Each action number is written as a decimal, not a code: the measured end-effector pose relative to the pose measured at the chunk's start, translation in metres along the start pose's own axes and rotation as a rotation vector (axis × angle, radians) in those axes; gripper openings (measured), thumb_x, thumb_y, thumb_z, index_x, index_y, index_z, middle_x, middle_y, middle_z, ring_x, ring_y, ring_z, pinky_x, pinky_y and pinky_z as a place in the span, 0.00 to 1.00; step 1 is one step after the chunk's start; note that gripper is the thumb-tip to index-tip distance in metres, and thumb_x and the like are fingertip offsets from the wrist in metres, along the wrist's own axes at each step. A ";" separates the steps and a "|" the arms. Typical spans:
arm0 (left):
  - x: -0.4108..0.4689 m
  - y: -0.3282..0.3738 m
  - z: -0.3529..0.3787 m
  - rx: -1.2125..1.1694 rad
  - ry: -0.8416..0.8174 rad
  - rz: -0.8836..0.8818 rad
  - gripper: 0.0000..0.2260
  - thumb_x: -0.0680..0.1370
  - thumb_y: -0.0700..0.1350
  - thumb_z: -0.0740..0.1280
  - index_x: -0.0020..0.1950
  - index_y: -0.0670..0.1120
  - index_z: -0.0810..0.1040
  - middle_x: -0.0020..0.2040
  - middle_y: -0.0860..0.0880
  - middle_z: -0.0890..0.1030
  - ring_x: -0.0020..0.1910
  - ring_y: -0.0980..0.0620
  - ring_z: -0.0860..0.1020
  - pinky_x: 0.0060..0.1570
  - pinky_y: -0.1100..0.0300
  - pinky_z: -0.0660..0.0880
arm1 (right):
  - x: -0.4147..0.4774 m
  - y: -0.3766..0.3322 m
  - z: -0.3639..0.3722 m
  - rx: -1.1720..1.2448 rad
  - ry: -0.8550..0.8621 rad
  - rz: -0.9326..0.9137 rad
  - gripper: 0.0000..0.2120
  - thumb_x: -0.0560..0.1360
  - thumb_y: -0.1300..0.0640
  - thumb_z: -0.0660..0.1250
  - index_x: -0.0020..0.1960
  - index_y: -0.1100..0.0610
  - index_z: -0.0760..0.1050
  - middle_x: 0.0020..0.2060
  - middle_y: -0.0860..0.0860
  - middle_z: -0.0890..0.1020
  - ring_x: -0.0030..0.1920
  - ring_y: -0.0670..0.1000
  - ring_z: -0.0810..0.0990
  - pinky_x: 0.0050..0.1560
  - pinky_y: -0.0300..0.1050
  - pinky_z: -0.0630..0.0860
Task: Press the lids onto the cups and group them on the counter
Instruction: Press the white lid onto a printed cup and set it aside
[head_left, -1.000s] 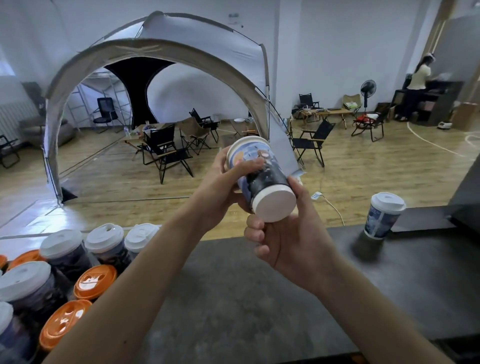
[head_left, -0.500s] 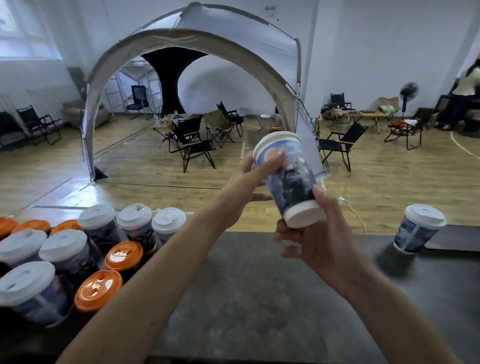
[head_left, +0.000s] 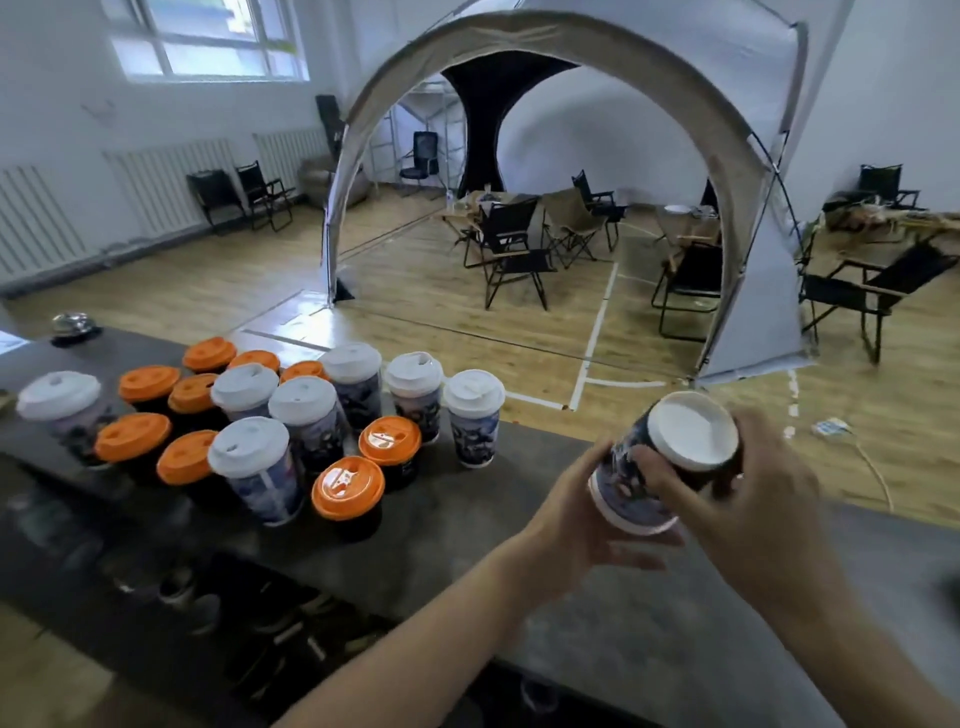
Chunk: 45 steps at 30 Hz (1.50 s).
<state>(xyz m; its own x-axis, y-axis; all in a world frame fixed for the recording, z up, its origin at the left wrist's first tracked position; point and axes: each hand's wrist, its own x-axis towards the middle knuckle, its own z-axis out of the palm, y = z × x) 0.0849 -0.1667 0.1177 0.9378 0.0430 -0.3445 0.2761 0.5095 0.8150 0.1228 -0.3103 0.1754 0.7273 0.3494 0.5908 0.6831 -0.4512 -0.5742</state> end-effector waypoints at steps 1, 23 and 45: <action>-0.001 -0.007 -0.008 -0.021 0.006 -0.022 0.27 0.79 0.68 0.58 0.65 0.52 0.82 0.56 0.47 0.85 0.50 0.46 0.84 0.46 0.51 0.81 | -0.002 -0.004 0.007 -0.075 -0.041 -0.039 0.30 0.67 0.28 0.69 0.52 0.53 0.72 0.42 0.50 0.78 0.38 0.55 0.77 0.35 0.50 0.74; -0.024 0.000 -0.170 1.357 0.838 0.826 0.30 0.73 0.54 0.78 0.70 0.48 0.70 0.75 0.47 0.70 0.73 0.47 0.69 0.71 0.51 0.68 | -0.062 0.038 0.073 -0.206 -0.667 0.064 0.16 0.80 0.39 0.64 0.63 0.45 0.69 0.55 0.37 0.75 0.59 0.40 0.76 0.51 0.33 0.69; 0.034 -0.058 -0.020 1.402 0.145 1.237 0.11 0.80 0.45 0.65 0.60 0.44 0.80 0.64 0.50 0.80 0.63 0.52 0.77 0.68 0.57 0.69 | -0.083 0.160 -0.013 0.207 -0.240 0.373 0.16 0.77 0.58 0.75 0.58 0.45 0.74 0.54 0.44 0.82 0.55 0.41 0.81 0.59 0.37 0.77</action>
<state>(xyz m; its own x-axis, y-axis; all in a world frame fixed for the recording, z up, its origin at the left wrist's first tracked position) 0.0965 -0.1774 0.0489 0.7139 -0.1104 0.6915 -0.4362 -0.8427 0.3158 0.1704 -0.4223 0.0420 0.9031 0.3851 0.1902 0.3542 -0.4174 -0.8369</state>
